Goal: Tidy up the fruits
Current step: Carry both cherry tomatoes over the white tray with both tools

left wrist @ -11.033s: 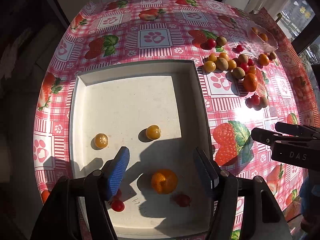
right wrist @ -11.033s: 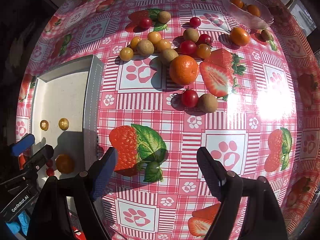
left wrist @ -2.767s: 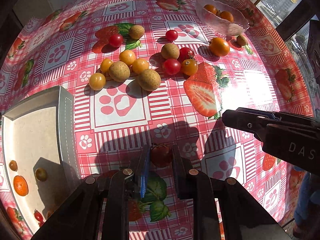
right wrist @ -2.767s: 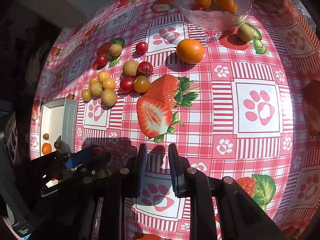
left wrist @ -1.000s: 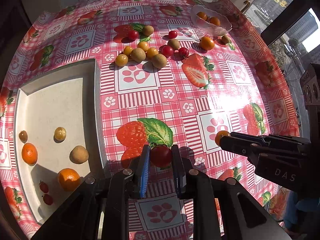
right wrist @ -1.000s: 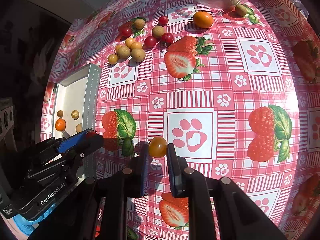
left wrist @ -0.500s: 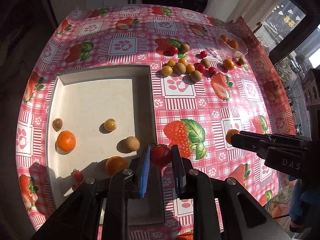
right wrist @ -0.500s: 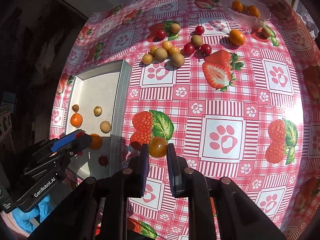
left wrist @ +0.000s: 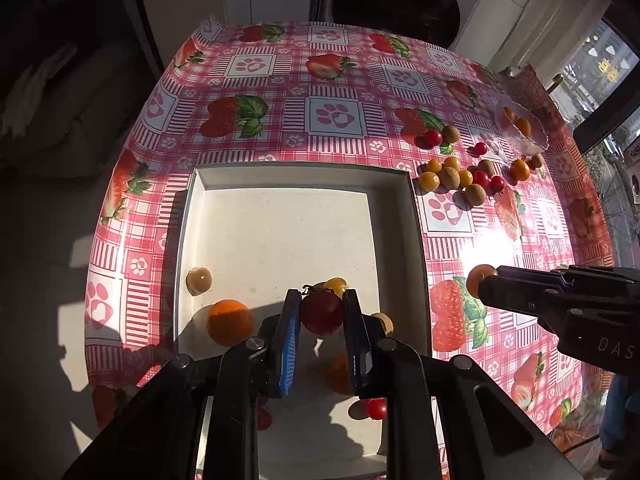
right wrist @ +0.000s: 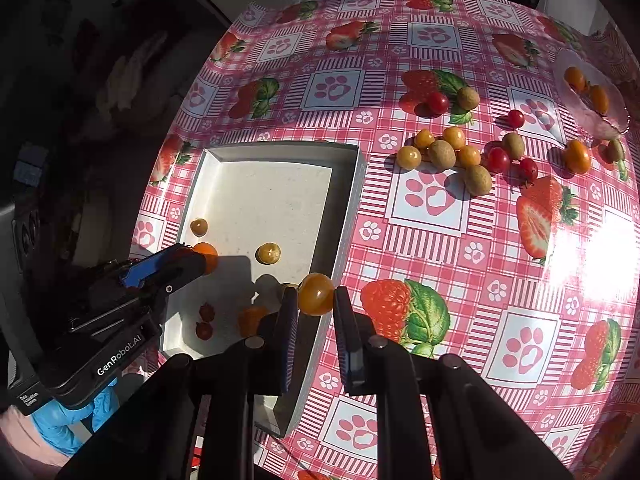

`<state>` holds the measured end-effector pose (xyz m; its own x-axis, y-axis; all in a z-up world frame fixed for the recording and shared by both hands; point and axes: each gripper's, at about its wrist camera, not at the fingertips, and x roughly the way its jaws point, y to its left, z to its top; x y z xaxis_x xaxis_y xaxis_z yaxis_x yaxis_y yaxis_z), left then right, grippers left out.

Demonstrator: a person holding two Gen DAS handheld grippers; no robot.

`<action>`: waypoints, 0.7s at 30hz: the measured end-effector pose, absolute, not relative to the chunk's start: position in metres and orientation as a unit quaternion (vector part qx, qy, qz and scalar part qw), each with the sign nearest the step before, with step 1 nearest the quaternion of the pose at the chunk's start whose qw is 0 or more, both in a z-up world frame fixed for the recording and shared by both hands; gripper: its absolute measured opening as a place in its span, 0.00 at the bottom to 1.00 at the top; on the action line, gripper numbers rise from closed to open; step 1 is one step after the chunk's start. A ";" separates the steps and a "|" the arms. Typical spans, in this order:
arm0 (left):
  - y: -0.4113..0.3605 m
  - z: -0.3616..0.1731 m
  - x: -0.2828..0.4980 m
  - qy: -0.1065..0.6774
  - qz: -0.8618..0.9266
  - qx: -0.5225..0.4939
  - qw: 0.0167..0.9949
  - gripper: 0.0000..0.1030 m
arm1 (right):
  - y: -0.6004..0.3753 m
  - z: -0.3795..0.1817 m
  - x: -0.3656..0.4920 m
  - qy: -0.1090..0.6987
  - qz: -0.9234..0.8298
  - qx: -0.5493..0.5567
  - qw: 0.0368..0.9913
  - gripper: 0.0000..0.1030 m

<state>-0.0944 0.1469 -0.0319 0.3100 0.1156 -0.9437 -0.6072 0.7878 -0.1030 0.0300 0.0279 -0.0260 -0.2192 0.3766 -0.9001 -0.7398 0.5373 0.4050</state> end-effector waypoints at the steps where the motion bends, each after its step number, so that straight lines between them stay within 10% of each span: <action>1: 0.151 -0.034 -0.094 0.540 0.234 -0.227 0.776 0.21 | 0.035 -0.027 0.029 0.631 0.461 -0.146 0.606 0.19; 21: 0.190 -0.093 -0.066 0.584 0.247 -0.221 0.741 0.21 | 0.116 -0.084 0.031 0.655 0.447 -0.187 0.580 0.19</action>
<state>-0.0657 0.1904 -0.0935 0.1960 0.1088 -0.9746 -0.6245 0.7800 -0.0385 0.0308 0.1156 -0.0839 -0.2584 0.2732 -0.9266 -0.7630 0.5305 0.3692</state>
